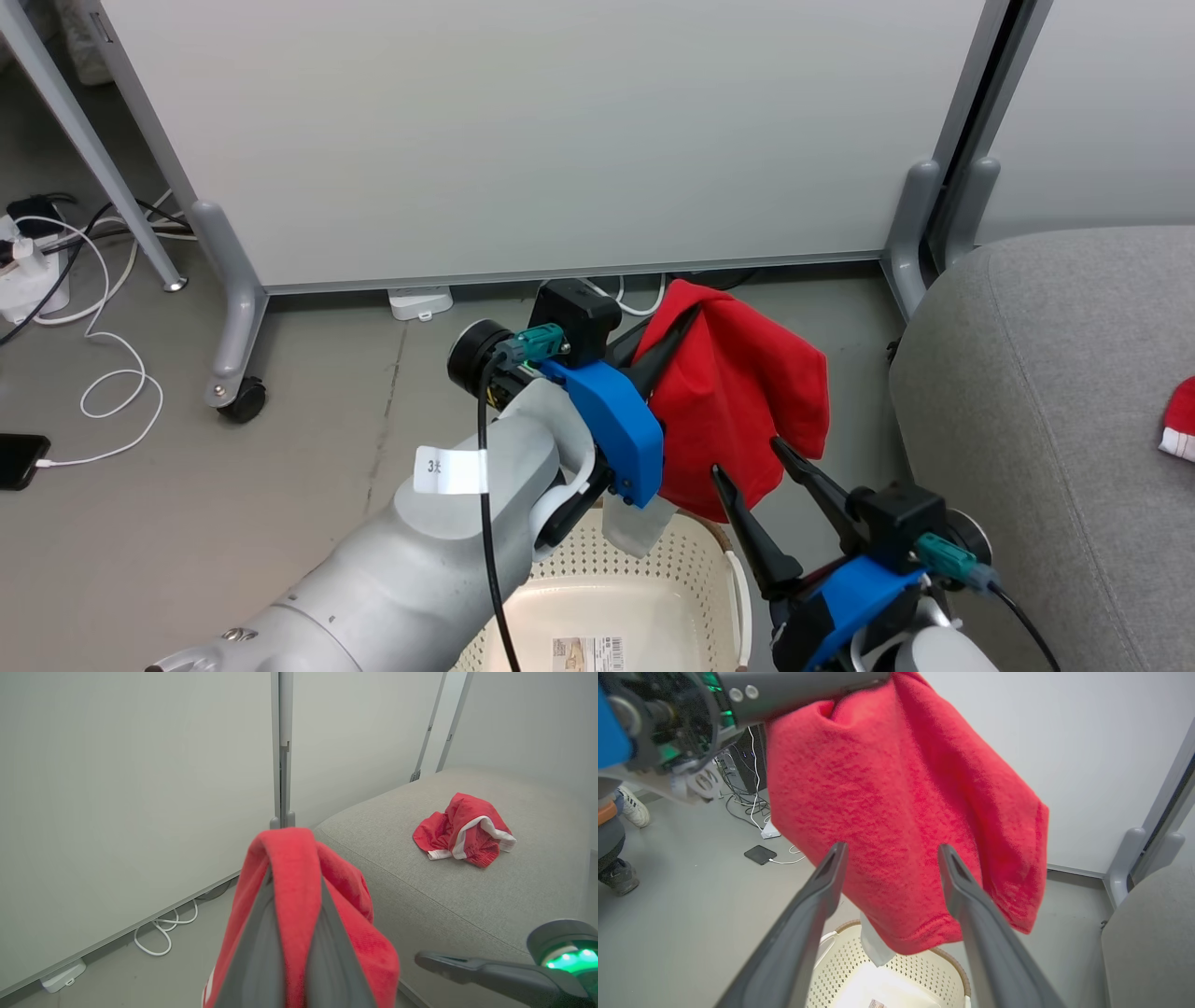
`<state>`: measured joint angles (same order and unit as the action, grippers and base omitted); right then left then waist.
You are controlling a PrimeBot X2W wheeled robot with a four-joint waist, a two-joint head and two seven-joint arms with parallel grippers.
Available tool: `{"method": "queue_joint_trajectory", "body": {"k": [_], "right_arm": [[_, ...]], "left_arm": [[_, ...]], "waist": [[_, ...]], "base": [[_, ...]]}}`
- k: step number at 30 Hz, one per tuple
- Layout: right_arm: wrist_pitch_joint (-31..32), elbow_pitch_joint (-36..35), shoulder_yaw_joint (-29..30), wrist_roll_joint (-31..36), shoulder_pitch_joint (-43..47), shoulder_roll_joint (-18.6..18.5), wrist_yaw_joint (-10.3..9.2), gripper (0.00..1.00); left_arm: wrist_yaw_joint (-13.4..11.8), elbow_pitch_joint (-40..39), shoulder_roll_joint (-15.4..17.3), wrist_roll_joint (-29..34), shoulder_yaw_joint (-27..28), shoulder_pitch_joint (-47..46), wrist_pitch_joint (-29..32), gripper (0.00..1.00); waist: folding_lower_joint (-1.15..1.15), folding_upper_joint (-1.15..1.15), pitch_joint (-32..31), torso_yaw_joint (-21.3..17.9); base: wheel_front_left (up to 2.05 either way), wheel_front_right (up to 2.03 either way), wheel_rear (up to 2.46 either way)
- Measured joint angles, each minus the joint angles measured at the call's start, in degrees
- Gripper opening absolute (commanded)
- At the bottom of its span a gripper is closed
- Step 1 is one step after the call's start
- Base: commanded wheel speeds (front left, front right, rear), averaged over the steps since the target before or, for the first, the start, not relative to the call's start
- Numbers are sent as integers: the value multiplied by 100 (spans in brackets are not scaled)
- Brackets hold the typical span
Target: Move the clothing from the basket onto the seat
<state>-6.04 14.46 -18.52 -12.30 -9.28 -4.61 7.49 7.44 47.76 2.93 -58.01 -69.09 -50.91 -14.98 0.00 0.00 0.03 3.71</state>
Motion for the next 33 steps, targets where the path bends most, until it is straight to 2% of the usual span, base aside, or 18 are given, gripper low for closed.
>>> {"method": "queue_joint_trajectory", "body": {"k": [11,21,33], "right_arm": [[-144,1091,-657,-153,-967,-33,0,100],[-381,2223,-945,-304,-1736,80,0,100],[-689,3196,-1372,-710,-2392,152,0,100]], "left_arm": [[0,-113,-3,-76,-93,-10,-1,0],[0,-160,-2,-145,-197,-26,-1,0],[0,-192,-2,-247,-299,-67,0,0]], "waist": [[0,0,116,43],[0,0,158,112],[0,0,147,135]], "base": [[0,0,0],[0,0,0],[0,0,0]]}}
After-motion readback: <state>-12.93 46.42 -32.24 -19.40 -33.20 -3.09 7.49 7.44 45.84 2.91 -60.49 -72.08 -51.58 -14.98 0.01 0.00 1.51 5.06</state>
